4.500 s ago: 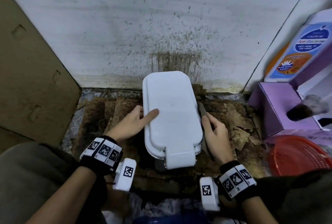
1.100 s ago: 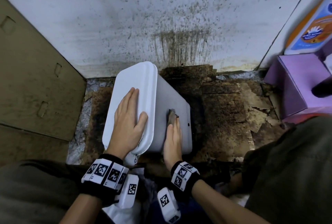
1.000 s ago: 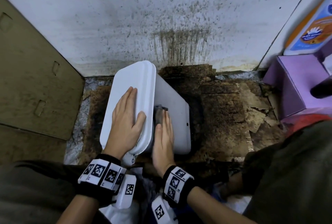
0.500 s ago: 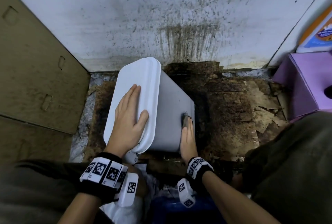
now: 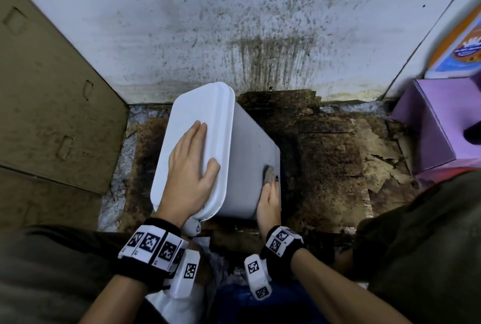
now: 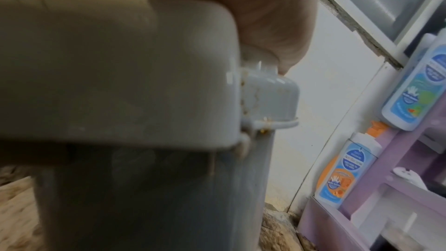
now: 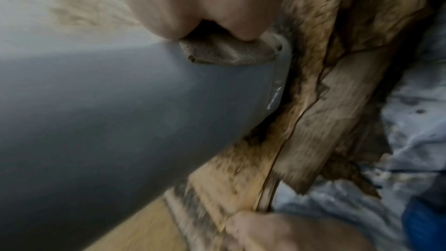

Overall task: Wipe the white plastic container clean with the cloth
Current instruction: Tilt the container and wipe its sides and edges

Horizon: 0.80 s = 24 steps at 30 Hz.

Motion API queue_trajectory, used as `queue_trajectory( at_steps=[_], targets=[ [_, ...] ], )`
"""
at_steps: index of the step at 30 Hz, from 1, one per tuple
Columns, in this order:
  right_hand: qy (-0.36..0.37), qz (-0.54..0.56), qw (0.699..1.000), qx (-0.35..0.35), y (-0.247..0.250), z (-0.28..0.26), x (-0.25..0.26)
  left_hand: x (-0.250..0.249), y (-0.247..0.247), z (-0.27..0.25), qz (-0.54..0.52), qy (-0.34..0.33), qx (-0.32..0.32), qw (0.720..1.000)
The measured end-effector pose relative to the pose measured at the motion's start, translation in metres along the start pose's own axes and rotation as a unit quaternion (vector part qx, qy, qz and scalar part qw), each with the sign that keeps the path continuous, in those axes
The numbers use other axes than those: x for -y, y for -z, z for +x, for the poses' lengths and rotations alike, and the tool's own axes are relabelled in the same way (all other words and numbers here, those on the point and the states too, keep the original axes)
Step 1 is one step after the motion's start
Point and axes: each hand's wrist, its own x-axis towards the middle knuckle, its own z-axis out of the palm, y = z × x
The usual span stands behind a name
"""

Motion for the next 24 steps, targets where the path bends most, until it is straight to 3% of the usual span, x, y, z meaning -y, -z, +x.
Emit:
queue_trajectory(
  at_steps=[7,13,16,24],
  targets=[
    [0.165,0.056,0.982,0.068,-0.018,-0.055,0.068,-0.001,-0.002,0.002,0.016,-0.006,-0.006,1.0],
    [0.267,-0.009,0.956,0.125,0.0,-0.042,0.06,-0.003,-0.001,0.0,0.019,-0.003,-0.002,1.0],
    [0.221,-0.037,0.965,0.137,0.009,-0.021,0.039,-0.004,0.0,0.001,0.011,0.001,0.0,1.0],
    [-0.008,-0.03,0.995,0.094,0.022,0.01,0.015,-0.009,-0.002,0.0,0.0,-0.003,0.006,1.0]
  ],
)
